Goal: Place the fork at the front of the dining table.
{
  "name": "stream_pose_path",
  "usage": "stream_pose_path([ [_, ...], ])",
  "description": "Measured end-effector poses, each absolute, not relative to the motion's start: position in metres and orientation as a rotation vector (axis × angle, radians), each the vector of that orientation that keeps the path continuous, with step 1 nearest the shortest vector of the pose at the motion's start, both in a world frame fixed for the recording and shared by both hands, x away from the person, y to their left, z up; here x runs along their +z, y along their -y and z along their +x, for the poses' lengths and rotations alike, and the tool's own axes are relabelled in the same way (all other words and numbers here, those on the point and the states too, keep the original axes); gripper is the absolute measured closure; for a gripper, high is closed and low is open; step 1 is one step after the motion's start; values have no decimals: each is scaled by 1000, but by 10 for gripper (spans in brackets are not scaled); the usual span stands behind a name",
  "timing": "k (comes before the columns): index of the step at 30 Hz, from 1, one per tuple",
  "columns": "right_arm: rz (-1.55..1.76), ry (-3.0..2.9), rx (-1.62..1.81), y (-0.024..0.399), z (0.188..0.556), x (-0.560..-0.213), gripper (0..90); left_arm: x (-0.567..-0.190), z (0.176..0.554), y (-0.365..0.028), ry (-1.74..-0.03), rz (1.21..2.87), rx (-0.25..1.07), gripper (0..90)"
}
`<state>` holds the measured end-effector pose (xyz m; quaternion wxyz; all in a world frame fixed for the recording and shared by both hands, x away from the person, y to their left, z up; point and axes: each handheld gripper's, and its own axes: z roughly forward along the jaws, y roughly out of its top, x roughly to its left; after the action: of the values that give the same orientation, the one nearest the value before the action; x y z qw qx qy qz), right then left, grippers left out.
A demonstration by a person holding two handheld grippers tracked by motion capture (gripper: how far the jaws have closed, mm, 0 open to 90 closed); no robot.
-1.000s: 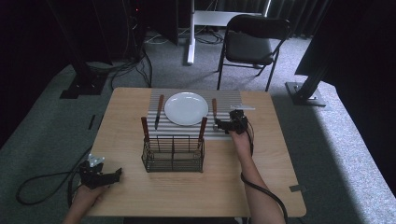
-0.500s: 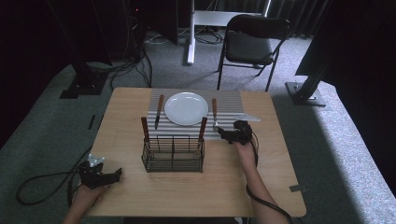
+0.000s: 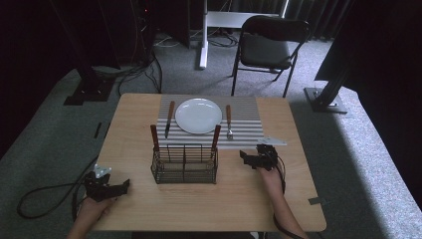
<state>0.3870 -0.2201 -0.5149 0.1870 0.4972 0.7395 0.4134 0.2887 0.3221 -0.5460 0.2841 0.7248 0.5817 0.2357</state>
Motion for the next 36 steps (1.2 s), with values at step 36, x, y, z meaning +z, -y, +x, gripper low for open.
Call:
stream_pose_path([
  [36,1488,-1973,961,291,283,-546,138,-546,288,-322,-1558,1936,630,12],
])
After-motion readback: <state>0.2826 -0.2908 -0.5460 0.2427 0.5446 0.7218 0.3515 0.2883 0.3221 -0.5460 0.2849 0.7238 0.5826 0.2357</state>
